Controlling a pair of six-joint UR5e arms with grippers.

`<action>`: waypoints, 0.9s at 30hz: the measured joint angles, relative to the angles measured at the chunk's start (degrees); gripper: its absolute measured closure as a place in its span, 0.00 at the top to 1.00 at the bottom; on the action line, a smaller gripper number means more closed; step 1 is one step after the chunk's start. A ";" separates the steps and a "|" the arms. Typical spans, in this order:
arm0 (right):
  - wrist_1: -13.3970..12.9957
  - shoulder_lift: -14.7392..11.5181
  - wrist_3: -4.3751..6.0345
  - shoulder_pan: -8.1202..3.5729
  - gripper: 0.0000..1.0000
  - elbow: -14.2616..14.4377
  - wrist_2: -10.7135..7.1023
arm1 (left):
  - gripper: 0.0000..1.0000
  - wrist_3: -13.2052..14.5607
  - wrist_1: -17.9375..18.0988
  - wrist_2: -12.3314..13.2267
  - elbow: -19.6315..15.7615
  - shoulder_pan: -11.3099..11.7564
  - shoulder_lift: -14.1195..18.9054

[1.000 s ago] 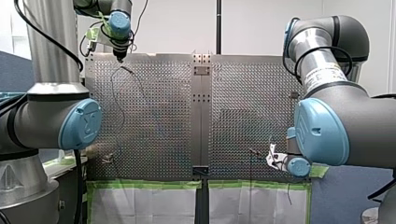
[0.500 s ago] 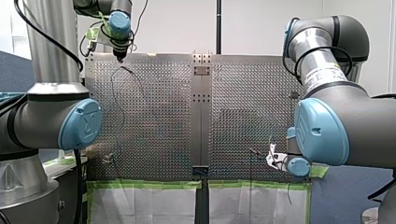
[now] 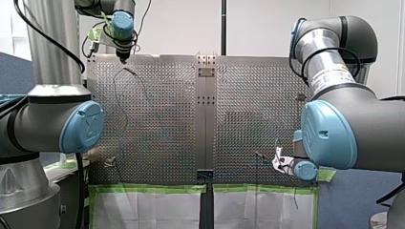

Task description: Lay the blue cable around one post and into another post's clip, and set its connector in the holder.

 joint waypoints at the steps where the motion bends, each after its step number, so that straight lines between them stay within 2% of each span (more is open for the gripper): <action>1: 0.00 0.01 0.02 0.00 0.00 0.01 0.00 | 1.00 0.00 0.00 0.00 0.00 -0.01 0.00; 8: 0.16 0.00 0.08 0.00 0.00 0.00 0.00 | 1.00 -0.08 0.03 0.60 -0.03 -0.45 0.27; 16: 0.37 -0.01 0.08 0.00 0.00 -0.04 0.00 | 1.00 2.21 1.18 4.16 -2.36 -2.44 2.24; 21: 0.43 -0.01 -0.04 0.00 0.00 -0.12 0.00 | 1.00 2.64 3.26 6.25 -4.62 -4.59 1.54; 27: 0.85 -0.02 -0.24 0.03 0.00 -0.14 0.03 | 1.00 0.51 6.48 4.69 -7.89 -7.84 -1.45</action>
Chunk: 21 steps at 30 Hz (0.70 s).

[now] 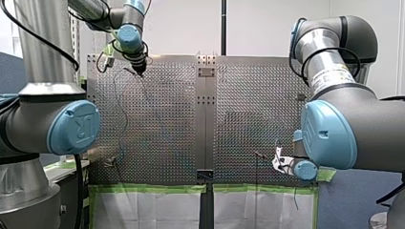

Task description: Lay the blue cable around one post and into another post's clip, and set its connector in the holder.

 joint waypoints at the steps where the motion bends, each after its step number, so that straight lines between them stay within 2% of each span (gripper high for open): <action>1: 0.11 0.00 -0.04 0.02 0.00 0.00 0.00 | 1.00 -0.41 0.50 -0.44 -0.48 -0.49 -0.48; 10: 0.71 0.01 -0.35 0.13 0.00 -0.01 0.04 | 1.00 -4.74 4.98 -4.86 -4.75 -4.99 -4.97; 21: 0.64 0.02 -0.38 0.26 0.00 -0.01 -0.02 | 1.00 -10.57 10.82 -10.64 -2.85 -10.82 -10.80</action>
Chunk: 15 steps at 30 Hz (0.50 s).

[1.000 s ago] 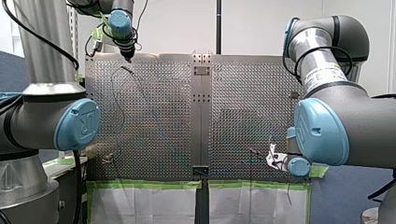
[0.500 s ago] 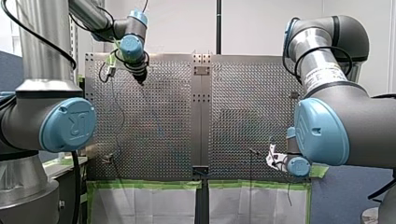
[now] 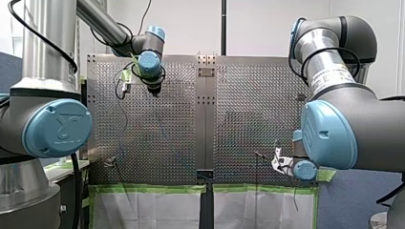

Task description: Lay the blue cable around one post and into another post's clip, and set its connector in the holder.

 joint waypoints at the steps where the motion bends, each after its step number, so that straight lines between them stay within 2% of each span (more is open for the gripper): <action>1: 0.00 0.00 0.00 0.00 0.00 0.00 0.00 | 1.00 -0.59 0.60 -0.39 0.01 -0.58 -0.58; 15: 0.05 -0.01 0.15 0.25 0.00 0.00 -0.01 | 1.00 -8.45 8.43 -2.26 -0.41 -8.44 -8.45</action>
